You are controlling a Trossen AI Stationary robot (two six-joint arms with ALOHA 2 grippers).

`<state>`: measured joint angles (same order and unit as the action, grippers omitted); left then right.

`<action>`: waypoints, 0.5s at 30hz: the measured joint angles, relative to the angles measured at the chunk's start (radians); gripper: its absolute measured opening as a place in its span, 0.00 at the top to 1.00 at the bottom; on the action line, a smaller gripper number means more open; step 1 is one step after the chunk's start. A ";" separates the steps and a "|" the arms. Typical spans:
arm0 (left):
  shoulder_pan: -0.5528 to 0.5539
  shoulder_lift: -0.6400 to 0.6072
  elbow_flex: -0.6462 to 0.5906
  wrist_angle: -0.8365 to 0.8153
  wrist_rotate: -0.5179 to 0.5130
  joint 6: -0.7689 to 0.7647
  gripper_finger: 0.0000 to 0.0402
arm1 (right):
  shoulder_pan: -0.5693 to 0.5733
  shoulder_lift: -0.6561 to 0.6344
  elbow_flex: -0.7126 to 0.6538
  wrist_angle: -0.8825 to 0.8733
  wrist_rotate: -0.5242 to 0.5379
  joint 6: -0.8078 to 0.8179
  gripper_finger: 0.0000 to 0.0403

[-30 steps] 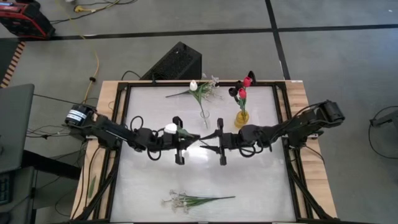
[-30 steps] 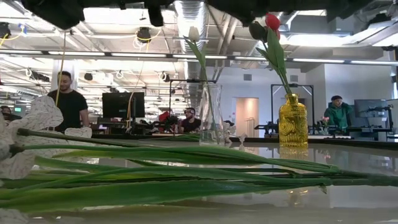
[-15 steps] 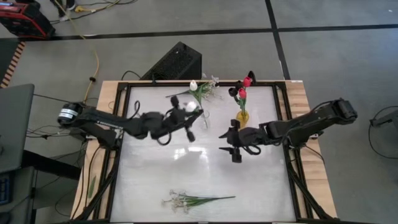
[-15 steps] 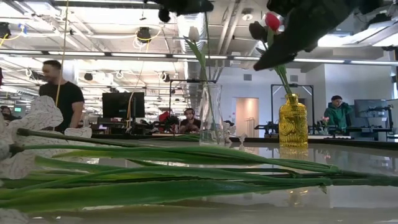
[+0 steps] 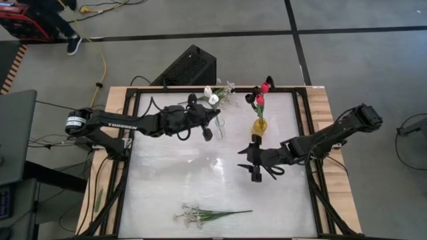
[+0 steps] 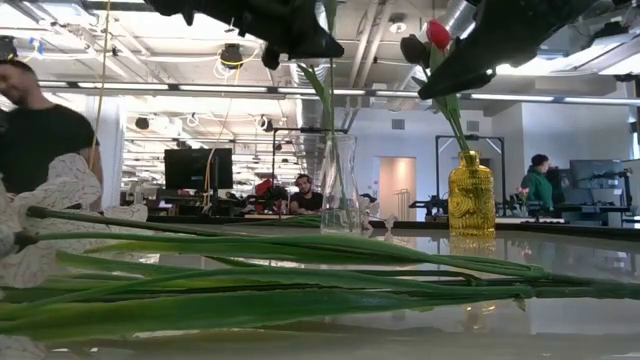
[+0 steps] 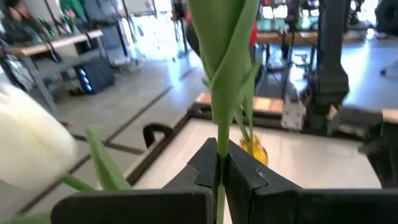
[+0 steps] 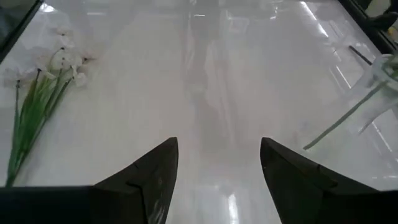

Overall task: Sort flowers into vase by color
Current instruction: Put the white flower into the transparent vase, then put the bottom white flower into the transparent vase

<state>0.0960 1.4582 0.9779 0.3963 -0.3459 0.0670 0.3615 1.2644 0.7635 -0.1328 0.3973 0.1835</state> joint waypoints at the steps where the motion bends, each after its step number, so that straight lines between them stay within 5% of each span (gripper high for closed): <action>1: 0.002 0.000 0.000 -0.015 0.010 -0.010 1.00 | 0.000 0.000 0.000 0.001 0.000 0.007 0.37; 8: 0.005 0.001 -0.001 -0.095 0.050 -0.028 0.95 | 0.009 0.008 0.000 0.028 0.000 0.078 0.37; 15: 0.005 0.082 -0.002 -0.148 0.129 -0.026 0.77 | 0.071 0.146 0.000 0.202 -0.004 0.074 0.37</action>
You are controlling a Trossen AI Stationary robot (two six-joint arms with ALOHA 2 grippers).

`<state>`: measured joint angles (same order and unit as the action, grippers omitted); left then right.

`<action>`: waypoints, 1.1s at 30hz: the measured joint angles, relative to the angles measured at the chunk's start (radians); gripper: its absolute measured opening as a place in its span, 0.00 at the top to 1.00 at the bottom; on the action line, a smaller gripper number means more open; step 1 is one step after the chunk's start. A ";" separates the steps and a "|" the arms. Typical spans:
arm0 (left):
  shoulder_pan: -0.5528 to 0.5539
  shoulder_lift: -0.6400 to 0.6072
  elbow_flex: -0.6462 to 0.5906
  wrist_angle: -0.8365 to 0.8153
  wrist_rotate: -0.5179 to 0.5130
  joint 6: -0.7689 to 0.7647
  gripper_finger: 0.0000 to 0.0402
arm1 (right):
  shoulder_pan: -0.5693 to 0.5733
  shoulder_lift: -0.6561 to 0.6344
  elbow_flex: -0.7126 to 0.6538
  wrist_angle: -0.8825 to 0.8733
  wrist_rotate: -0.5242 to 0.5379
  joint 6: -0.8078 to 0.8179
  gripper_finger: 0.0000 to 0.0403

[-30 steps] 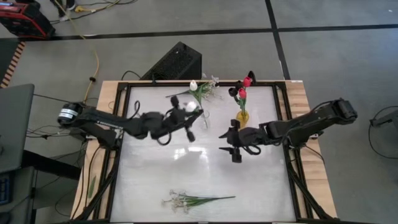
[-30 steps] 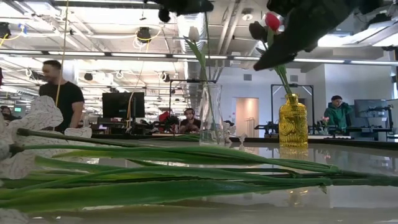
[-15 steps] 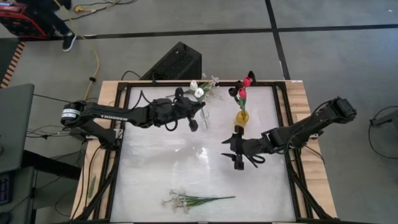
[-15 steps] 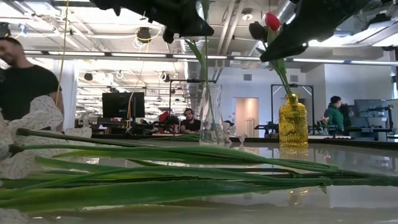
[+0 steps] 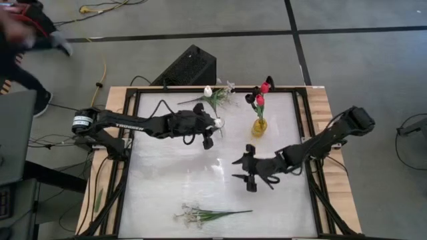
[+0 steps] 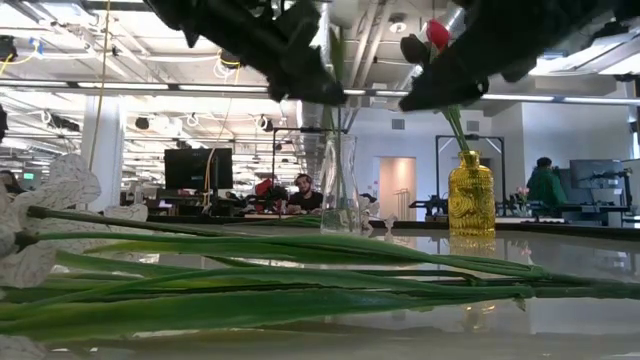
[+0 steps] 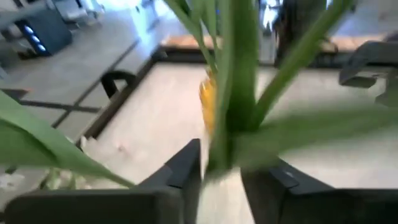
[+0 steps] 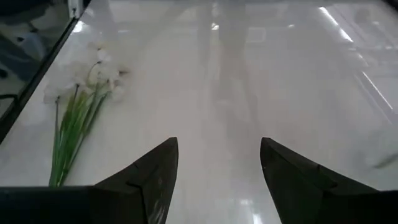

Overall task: Sort flowers into vase by color
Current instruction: Put the bottom white flower into the transparent vase

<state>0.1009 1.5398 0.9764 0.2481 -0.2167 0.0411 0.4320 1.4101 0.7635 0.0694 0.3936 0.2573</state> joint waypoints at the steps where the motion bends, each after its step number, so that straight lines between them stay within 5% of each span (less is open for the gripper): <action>1: 0.000 0.005 0.000 -0.018 0.004 0.006 0.73 | 0.006 0.027 -0.001 0.027 -0.001 0.000 0.37; 11: -0.005 -0.067 0.089 -0.573 0.002 0.042 0.48 | 0.063 0.115 0.000 0.102 -0.209 0.119 0.37; 19: -0.040 -0.220 0.043 -0.854 -0.033 -0.107 0.46 | 0.205 0.227 0.057 0.104 -0.258 0.086 0.37; 24: -0.120 -0.354 -0.102 -0.747 -0.032 -0.213 0.47 | 0.248 0.356 0.170 0.076 -0.216 0.085 0.37; 33: -0.313 -0.447 -0.380 -0.204 -0.030 -0.194 0.47 | 0.248 0.464 0.238 0.066 -0.203 0.095 0.37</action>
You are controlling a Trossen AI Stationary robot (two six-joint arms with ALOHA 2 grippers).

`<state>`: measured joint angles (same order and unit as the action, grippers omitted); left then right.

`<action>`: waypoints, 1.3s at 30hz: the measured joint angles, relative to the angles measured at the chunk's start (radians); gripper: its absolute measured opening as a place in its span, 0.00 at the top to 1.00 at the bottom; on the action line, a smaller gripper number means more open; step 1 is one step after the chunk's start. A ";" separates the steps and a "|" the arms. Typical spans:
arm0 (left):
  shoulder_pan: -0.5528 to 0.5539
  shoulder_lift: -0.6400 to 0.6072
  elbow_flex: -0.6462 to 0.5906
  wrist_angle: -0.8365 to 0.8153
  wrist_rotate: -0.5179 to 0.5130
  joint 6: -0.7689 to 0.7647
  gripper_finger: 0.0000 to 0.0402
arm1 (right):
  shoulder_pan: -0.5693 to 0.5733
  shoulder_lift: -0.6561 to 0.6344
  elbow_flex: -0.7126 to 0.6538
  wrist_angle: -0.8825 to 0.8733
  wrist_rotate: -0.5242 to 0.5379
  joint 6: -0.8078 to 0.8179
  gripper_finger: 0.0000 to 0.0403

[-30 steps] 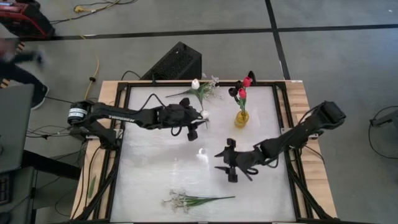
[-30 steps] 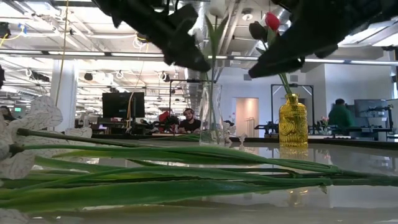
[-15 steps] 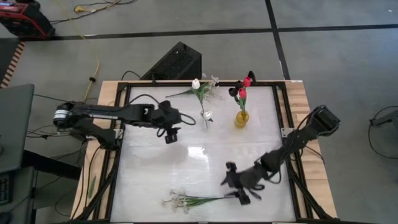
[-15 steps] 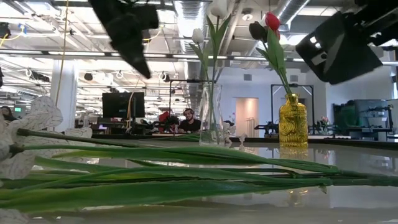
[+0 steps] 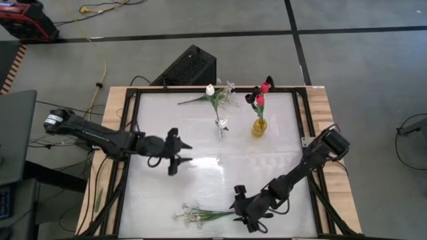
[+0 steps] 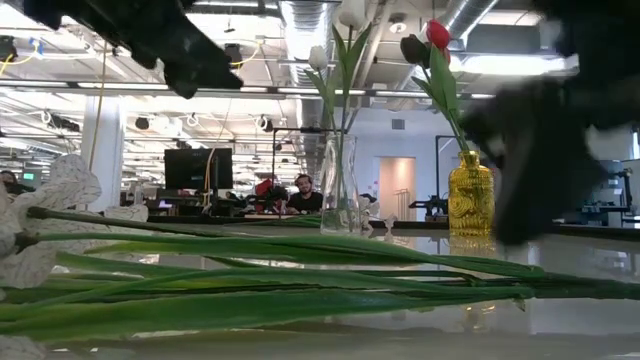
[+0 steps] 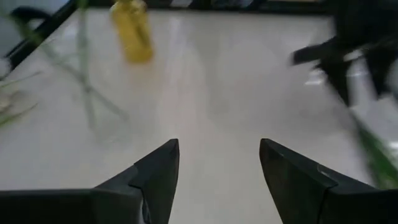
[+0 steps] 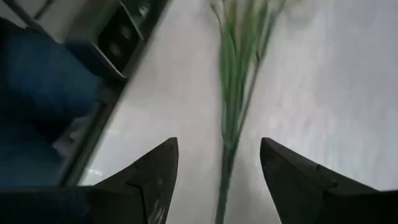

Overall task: Sort flowers into vase by color
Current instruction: Put the bottom white flower into the transparent vase

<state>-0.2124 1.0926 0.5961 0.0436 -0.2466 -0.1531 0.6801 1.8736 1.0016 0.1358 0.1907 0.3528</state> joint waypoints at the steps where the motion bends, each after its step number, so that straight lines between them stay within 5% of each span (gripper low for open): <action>1: -0.021 0.000 -0.019 0.048 -0.001 -0.002 0.47 | 0.000 0.014 0.000 -0.002 0.008 0.014 0.37; 9: -0.178 0.022 -0.142 0.401 -0.099 -0.035 0.47 | 0.027 0.136 0.005 -0.008 0.110 0.096 0.42; 17: -0.268 0.084 -0.152 0.534 -0.264 -0.022 0.47 | 0.113 0.149 0.008 -0.081 0.276 0.000 0.90; 28: -0.197 0.198 -0.152 0.548 -0.349 0.014 0.47 | 0.013 -0.101 -0.084 -0.093 0.391 -0.171 0.91; 31: -0.139 0.224 -0.152 0.549 -0.342 0.034 0.47 | -0.058 -0.220 -0.220 0.059 0.382 -0.237 0.91; 35: -0.055 0.270 -0.156 0.548 -0.293 0.027 0.47 | -0.186 -0.349 -0.426 0.563 0.294 -0.368 0.91; 39: 0.012 0.345 -0.156 0.646 -0.168 -0.008 0.47 | -0.279 -0.345 -0.538 0.973 0.167 -0.385 0.91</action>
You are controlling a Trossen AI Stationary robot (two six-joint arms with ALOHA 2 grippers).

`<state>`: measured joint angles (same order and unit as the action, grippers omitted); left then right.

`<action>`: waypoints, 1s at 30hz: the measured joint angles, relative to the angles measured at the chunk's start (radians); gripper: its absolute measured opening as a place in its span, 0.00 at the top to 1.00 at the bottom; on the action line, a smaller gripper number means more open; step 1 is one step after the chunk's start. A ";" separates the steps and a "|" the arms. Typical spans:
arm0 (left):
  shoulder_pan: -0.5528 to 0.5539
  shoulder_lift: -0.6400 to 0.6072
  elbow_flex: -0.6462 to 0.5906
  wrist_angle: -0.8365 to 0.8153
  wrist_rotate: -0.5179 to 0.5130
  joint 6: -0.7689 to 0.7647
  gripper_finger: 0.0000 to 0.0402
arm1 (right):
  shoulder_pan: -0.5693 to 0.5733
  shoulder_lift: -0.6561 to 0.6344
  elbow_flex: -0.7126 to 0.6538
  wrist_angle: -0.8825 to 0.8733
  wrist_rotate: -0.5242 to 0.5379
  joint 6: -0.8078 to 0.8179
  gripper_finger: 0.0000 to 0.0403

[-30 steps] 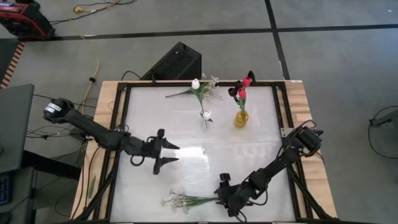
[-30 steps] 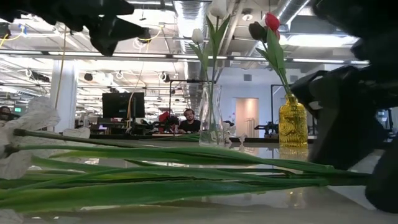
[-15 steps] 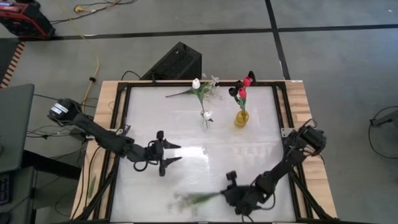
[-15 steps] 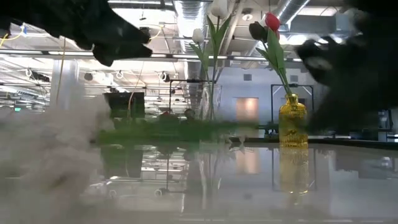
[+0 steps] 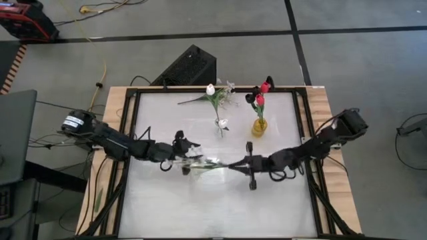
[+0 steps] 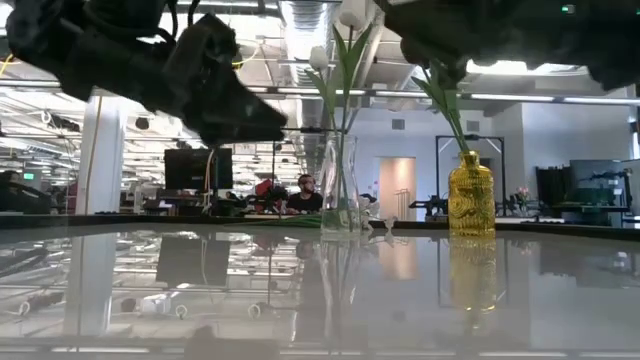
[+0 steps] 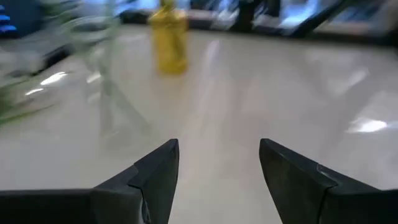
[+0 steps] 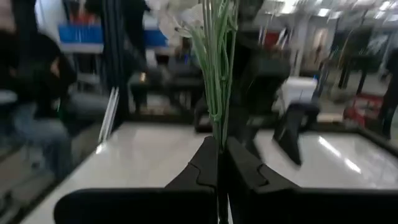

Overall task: Sort flowers into vase by color
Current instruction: Put the bottom white flower into the transparent vase

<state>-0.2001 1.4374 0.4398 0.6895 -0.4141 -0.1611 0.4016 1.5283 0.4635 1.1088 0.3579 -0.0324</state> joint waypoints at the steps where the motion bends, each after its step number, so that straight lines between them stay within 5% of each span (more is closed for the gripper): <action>1: 0.010 0.029 0.000 0.066 0.043 -0.002 0.47 | -0.011 0.015 -0.005 0.055 -0.002 -0.002 0.91; 7: 0.013 0.238 0.012 0.556 0.235 0.070 0.47 | -0.045 0.164 0.063 0.221 -0.002 0.003 0.91; 13: 0.014 0.396 0.056 0.880 0.316 0.088 0.47 | -0.050 0.315 0.188 0.299 0.003 0.005 0.91; 19: 0.008 0.369 0.066 0.854 0.393 0.120 0.47 | -0.037 0.346 0.218 0.321 0.009 -0.029 0.91; 25: 0.033 0.139 -0.066 0.448 0.057 0.091 0.50 | 0.004 0.250 0.219 0.298 0.016 -0.140 0.91; 30: 0.040 -0.036 -0.150 0.194 -0.070 -0.033 0.52 | 0.067 0.145 0.218 0.190 0.053 -0.277 0.91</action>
<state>-0.1605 1.4017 0.2894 0.8834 -0.4839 -0.1944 0.4691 1.6729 0.6811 1.2984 0.4109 -0.3097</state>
